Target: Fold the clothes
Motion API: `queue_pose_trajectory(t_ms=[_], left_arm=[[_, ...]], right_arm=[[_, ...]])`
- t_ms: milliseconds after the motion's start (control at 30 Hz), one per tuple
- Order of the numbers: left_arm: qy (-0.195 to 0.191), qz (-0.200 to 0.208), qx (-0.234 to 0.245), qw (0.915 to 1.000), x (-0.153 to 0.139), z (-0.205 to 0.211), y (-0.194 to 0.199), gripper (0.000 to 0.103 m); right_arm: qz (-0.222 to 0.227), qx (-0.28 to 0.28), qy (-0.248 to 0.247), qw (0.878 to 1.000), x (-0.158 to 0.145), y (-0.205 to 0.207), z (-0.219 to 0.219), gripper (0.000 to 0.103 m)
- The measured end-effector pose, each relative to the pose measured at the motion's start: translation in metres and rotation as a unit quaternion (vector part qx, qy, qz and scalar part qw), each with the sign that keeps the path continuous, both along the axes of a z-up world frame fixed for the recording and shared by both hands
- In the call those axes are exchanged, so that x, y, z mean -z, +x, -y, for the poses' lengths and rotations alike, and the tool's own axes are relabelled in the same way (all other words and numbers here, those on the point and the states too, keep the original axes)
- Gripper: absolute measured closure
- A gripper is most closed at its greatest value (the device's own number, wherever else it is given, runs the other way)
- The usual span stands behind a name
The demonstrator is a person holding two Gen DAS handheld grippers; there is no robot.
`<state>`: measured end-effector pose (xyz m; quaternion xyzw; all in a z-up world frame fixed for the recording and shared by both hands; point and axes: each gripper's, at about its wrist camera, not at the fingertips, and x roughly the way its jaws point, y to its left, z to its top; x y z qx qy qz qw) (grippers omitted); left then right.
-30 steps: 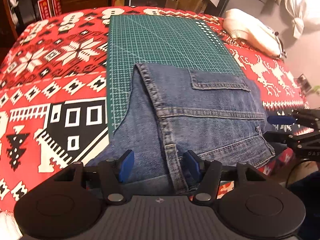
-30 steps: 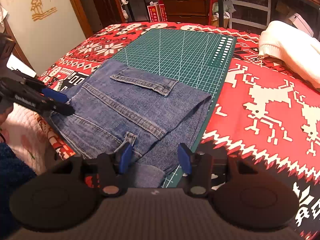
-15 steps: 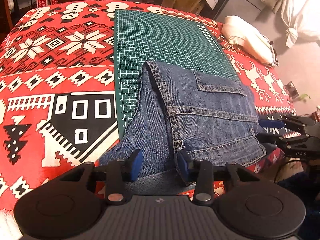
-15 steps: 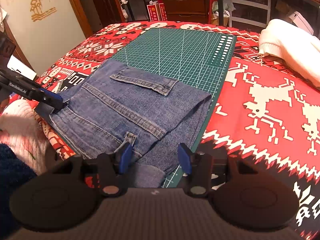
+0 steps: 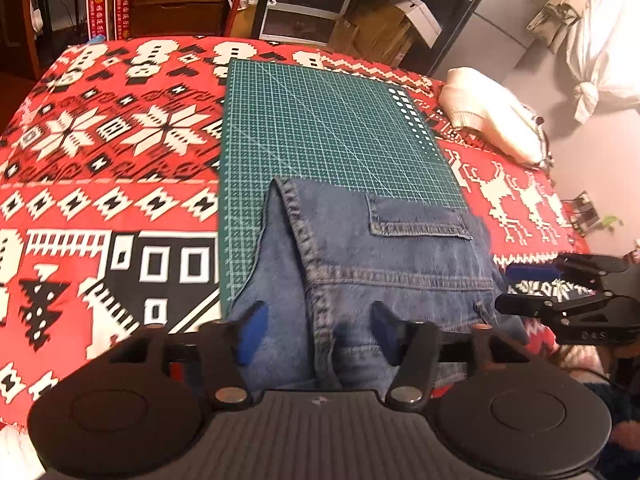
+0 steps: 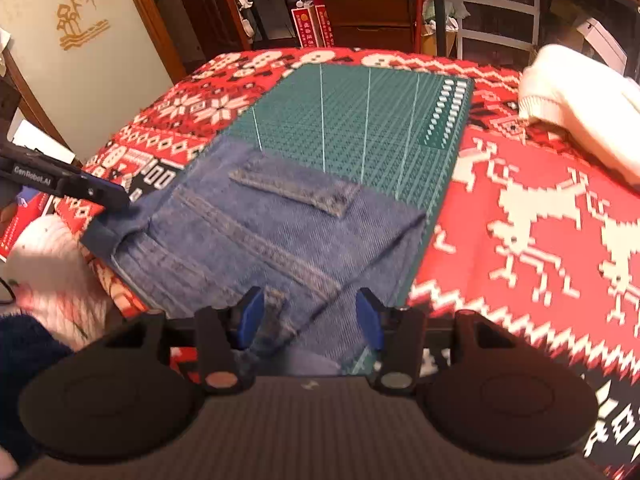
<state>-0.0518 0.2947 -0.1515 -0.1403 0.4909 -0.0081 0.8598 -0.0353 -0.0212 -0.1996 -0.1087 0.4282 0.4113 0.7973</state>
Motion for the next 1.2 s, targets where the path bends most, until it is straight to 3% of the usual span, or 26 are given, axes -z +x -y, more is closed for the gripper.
queue_pose_trajectory(t_ms=[100,167,267,333,500,700,967,1200], left_arm=[[0.065,-0.002,0.011,0.9978,0.005,0.024,0.013,0.026],[0.103,-0.001,0.026,0.9944,0.01,0.038,0.02,0.023],[0.13,-0.003,0.052,0.9902,0.019,0.054,0.028,0.022],[0.131,-0.005,0.052,0.99,0.026,0.055,0.03,0.017],[0.136,-0.008,0.052,0.9893,0.041,0.06,0.036,0.0],[0.077,-0.035,0.019,0.9962,0.051,0.046,0.041,0.0],[0.062,-0.037,0.016,0.9973,0.052,0.042,0.04,0.0],[0.06,-0.041,0.015,0.9972,0.052,0.042,0.041,0.0]], right_arm=[[0.013,-0.011,-0.015,1.0,-0.007,0.003,-0.015,0.031],[0.022,-0.019,-0.025,0.999,-0.012,0.004,-0.025,0.019],[0.036,-0.033,-0.039,0.998,-0.013,0.006,-0.038,0.004],[0.046,-0.045,-0.048,0.997,-0.011,0.007,-0.046,0.001],[0.045,-0.058,-0.085,0.994,0.008,0.011,-0.062,0.0],[0.012,-0.034,-0.066,0.997,0.02,0.019,-0.059,0.0],[-0.01,-0.006,-0.059,0.998,0.023,0.023,-0.059,0.0],[-0.041,-0.002,-0.084,0.996,0.024,0.034,-0.067,0.0]])
